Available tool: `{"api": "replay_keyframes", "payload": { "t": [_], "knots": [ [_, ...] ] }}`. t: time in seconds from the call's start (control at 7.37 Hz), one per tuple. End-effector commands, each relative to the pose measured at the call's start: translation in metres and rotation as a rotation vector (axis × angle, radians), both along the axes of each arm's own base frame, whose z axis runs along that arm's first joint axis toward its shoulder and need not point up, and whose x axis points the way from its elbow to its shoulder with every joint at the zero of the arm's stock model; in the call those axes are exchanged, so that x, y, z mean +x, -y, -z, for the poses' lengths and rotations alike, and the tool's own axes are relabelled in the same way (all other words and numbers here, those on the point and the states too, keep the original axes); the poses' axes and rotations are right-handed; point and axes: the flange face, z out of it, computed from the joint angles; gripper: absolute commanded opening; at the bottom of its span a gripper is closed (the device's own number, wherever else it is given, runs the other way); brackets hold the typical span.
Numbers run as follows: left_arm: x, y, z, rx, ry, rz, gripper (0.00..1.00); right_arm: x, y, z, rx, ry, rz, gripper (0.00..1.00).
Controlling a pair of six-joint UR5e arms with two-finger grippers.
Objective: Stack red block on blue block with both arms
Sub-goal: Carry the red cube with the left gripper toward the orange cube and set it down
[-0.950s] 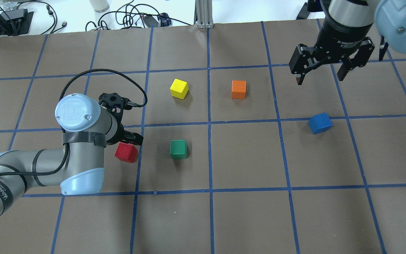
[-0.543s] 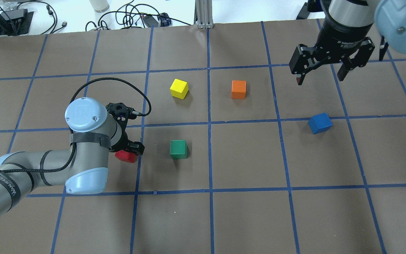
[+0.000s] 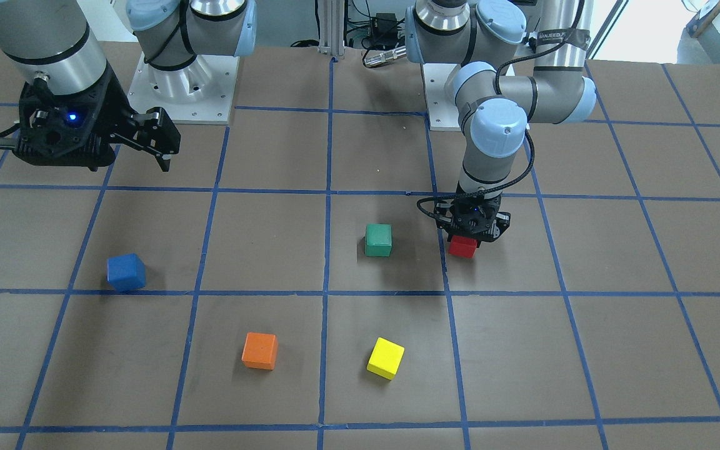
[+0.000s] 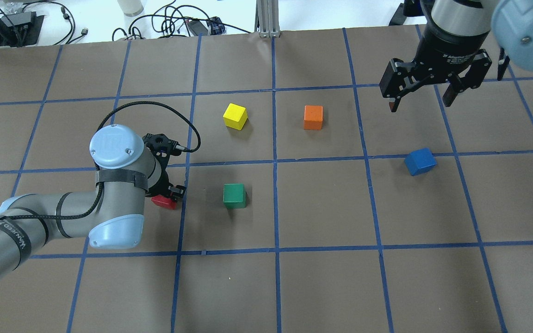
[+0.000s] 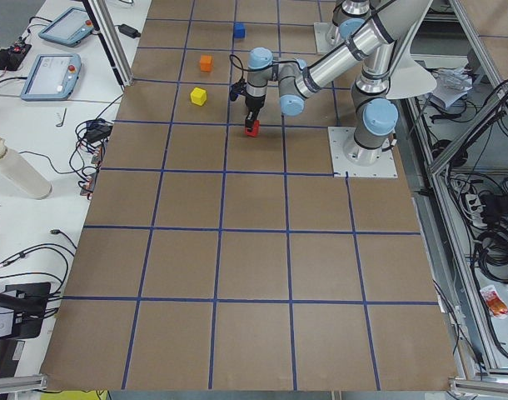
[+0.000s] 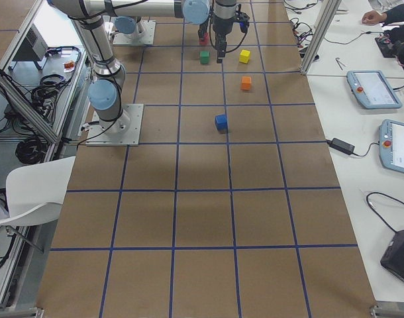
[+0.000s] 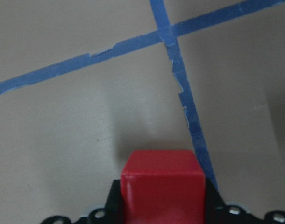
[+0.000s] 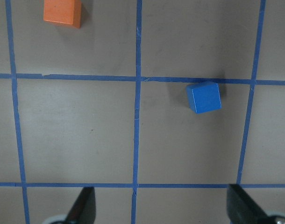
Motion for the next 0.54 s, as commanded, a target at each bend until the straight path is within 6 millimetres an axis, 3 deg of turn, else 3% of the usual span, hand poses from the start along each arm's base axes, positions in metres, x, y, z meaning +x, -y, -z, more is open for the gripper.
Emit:
{"api": "replay_keyframes", "payload": {
  "t": [0.0, 0.14, 0.41],
  "knots": [
    [-0.023, 0.039, -0.04, -0.015, -0.063, -0.122, 0.0, 0.0, 0.0, 0.0, -0.002, 0.003, 0.001, 1.0],
    [-0.054, 0.055, -0.066, 0.028, -0.074, -0.121, 0.0, 0.0, 0.0, 0.0, -0.002, 0.004, 0.002, 1.0],
    [-0.128, 0.096, -0.089, 0.01, -0.148, -0.298, 0.0, 0.0, 0.0, 0.0, -0.002, 0.003, 0.002, 1.0]
  ]
}}
